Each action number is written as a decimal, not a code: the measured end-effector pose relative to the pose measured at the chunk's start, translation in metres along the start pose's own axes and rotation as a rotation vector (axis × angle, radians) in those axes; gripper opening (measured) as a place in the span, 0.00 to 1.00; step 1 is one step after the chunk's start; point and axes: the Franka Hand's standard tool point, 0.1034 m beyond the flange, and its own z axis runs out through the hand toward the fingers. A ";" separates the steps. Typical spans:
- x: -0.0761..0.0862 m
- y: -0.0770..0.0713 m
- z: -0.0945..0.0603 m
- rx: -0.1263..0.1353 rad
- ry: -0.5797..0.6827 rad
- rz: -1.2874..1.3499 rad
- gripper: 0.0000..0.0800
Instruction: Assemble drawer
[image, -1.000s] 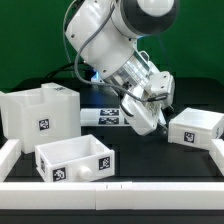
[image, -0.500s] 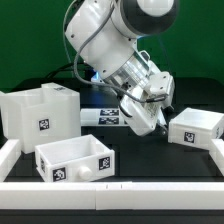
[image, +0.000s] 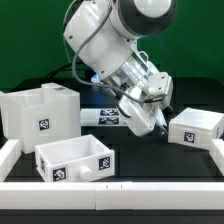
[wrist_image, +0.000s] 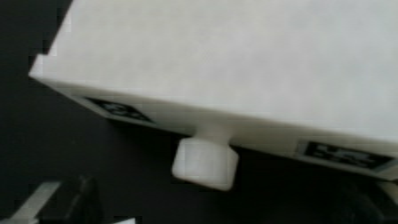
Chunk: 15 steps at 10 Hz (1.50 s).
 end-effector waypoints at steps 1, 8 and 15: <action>0.000 0.000 0.000 -0.001 -0.007 -0.008 0.81; -0.001 0.011 -0.002 -0.093 -0.254 0.209 0.81; -0.009 0.010 0.004 -0.104 -0.237 0.253 0.81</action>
Offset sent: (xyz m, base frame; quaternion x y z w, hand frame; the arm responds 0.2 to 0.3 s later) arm 0.0000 0.0000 0.0000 0.0000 -0.1938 0.0000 0.9810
